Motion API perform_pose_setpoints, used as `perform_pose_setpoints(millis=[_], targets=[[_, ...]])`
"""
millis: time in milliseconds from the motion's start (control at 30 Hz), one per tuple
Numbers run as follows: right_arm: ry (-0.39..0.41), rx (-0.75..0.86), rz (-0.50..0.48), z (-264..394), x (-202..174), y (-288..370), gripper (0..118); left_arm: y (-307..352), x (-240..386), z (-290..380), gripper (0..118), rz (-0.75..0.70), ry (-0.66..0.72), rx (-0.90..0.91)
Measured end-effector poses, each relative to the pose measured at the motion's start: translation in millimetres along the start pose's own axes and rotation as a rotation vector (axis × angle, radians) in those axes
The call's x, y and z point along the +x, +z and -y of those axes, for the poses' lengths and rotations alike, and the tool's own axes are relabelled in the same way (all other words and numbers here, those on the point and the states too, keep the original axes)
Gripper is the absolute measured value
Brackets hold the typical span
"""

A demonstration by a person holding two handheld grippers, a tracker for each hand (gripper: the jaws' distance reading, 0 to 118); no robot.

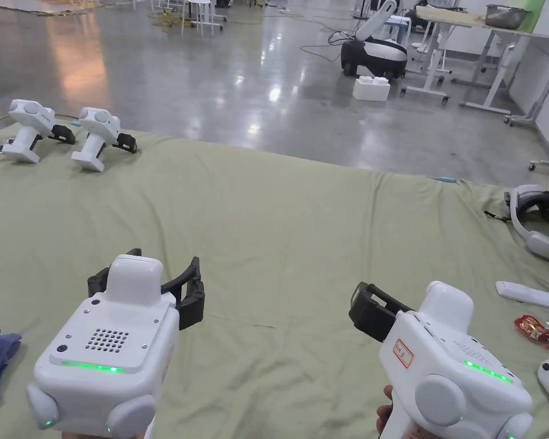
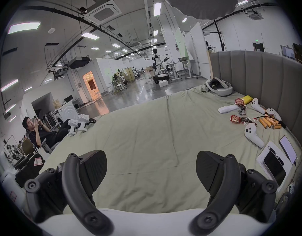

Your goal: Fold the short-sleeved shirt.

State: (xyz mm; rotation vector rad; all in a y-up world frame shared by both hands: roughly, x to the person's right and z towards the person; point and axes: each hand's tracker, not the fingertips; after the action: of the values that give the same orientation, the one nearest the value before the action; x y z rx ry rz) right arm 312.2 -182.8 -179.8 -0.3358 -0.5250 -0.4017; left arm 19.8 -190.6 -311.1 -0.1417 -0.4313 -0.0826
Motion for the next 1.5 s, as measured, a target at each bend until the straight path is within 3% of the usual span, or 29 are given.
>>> perform_pose_setpoints(millis=[500, 800, 967, 1500], targets=[[-0.063, -0.039, -0.028, -0.4, 12.4, -5.1, 110, -7.1, -7.6, -1.5, 78, 0.004, 0.039, -0.012], [-0.039, -0.044, -0.029, -5.6, 3.0, -8.1, 110, -8.2, -5.7, -1.3, 78, 0.025, 0.05, -0.013], [0.015, -0.036, 0.062, -6.4, -3.2, -10.5, 110, -6.1, -4.1, -0.9, 78, 0.037, 0.045, -0.009], [0.003, -0.064, 0.014, -6.9, 2.1, -9.2, 110, -5.2, -3.5, 1.3, 78, 0.051, 0.037, -0.022]])
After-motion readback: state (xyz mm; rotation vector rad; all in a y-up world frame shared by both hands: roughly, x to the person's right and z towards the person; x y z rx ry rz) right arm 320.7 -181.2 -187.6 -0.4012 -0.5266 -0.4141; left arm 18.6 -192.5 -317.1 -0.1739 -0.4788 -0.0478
